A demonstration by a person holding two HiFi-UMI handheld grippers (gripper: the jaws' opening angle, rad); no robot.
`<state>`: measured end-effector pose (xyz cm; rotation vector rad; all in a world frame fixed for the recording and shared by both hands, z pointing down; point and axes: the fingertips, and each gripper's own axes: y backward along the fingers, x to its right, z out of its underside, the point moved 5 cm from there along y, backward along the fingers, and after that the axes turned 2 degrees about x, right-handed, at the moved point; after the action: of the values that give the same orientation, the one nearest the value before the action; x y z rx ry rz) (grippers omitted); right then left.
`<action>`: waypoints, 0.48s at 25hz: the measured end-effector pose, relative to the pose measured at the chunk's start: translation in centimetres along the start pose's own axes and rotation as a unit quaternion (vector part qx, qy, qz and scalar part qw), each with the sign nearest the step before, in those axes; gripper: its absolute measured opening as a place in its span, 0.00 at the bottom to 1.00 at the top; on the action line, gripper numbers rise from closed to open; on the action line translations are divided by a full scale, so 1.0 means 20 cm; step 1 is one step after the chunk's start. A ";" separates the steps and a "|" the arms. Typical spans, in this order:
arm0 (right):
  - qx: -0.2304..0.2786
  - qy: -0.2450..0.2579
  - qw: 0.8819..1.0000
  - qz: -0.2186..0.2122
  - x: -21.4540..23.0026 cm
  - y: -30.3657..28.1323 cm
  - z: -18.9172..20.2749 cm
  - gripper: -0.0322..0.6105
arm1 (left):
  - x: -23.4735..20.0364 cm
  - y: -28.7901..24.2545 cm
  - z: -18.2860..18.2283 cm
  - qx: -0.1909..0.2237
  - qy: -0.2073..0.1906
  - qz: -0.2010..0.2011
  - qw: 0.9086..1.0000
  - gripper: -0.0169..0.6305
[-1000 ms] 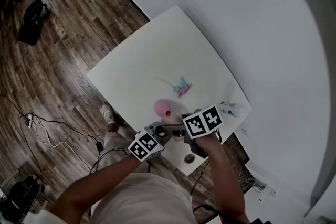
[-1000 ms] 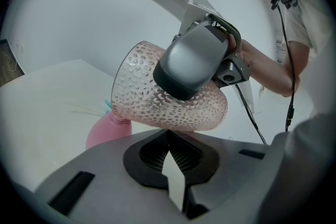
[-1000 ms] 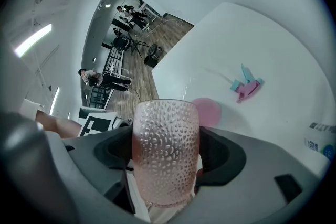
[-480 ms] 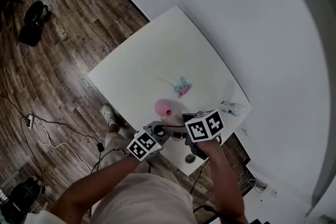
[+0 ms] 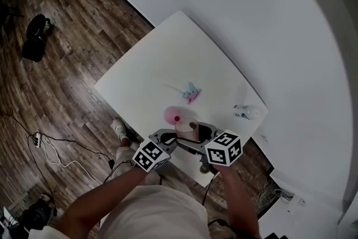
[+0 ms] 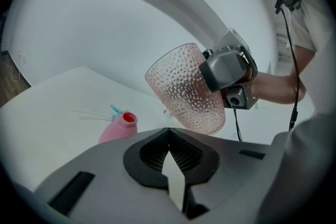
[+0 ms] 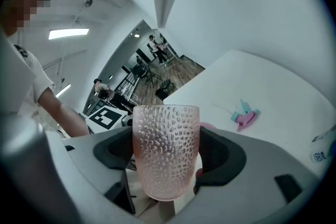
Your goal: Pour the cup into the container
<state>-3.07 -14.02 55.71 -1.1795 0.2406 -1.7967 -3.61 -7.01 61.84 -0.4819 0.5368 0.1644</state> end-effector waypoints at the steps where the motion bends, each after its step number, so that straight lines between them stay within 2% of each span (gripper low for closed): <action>1: 0.019 0.010 1.000 0.000 -0.01 0.02 0.00 0.61 | 0.01 0.00 0.00 -0.001 -0.004 -0.001 1.000 0.04; 6: 0.113 0.053 0.992 0.013 -0.07 0.15 0.02 0.61 | 0.08 0.06 0.00 -0.007 -0.018 -0.005 1.000 0.04; 12: 0.208 0.082 0.974 0.047 -0.06 0.34 0.06 0.61 | 0.17 0.10 0.00 -0.011 -0.018 -0.012 1.000 0.04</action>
<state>2.07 -16.43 51.49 -0.7155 0.0099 -1.7536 -1.25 -5.18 59.20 -0.5060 0.4937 0.1557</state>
